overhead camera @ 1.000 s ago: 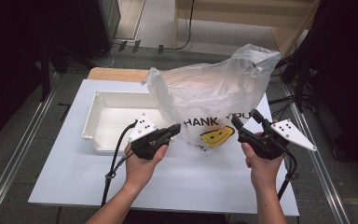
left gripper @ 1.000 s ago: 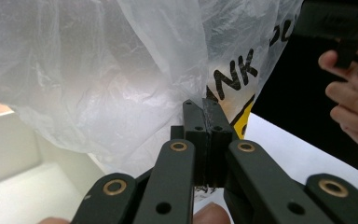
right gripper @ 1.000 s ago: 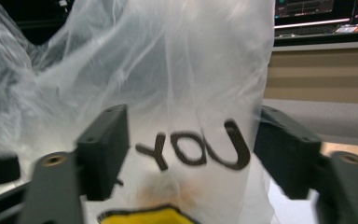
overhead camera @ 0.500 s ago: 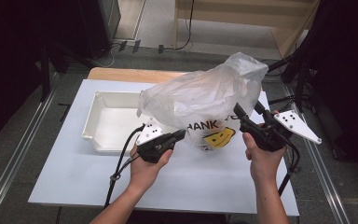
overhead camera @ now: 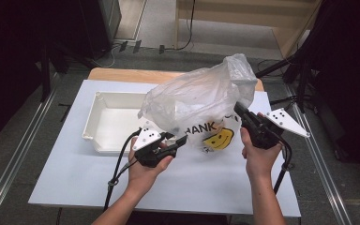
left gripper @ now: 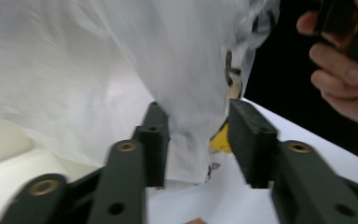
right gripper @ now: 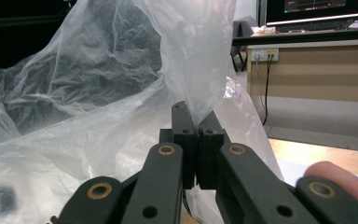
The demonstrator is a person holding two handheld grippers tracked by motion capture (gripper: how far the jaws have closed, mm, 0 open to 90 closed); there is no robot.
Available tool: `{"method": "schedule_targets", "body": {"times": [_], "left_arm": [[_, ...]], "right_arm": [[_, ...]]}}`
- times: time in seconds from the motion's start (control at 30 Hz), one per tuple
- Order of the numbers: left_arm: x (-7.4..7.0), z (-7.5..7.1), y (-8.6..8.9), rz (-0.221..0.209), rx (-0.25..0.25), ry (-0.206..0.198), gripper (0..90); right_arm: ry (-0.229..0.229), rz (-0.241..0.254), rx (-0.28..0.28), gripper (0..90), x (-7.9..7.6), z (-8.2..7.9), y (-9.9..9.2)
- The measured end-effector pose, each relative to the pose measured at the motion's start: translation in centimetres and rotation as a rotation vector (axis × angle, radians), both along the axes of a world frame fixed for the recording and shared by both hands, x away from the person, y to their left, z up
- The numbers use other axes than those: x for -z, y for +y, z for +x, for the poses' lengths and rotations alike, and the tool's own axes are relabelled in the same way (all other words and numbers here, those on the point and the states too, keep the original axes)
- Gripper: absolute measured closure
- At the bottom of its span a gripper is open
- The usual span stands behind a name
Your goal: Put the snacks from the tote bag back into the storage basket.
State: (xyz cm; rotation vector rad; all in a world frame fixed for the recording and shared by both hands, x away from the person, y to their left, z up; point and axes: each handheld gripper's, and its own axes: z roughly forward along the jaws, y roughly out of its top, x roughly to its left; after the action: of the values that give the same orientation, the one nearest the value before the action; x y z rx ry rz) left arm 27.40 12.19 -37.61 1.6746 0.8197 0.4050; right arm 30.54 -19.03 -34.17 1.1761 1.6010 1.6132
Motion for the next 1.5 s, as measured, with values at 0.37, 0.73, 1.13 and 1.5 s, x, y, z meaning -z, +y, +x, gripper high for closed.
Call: {"method": "schedule_targets", "body": {"times": [0.37, 0.73, 1.13, 1.5], "left_arm": [[-2.1, -1.0, 1.7, -0.024, -0.115, -0.047, 32.5], [-2.9, -1.1, 1.8, -0.063, -0.068, -0.079, 58.5], [0.0, 1.0, -0.6, -0.013, -0.004, 0.038, 90.0], [3.3, 1.9, -2.5, 0.034, 0.03, 0.116, 90.0]], "right_arm": [[0.025, -0.021, 0.006, 90.0, 1.5, 0.4, 0.3], [0.058, -0.057, 0.013, 90.0, 2.8, 1.0, 0.4], [0.141, -0.015, 0.044, 90.0, 4.6, 1.8, -0.3], [0.205, -0.071, 0.084, 90.0, 7.0, 2.9, -1.4]]}}
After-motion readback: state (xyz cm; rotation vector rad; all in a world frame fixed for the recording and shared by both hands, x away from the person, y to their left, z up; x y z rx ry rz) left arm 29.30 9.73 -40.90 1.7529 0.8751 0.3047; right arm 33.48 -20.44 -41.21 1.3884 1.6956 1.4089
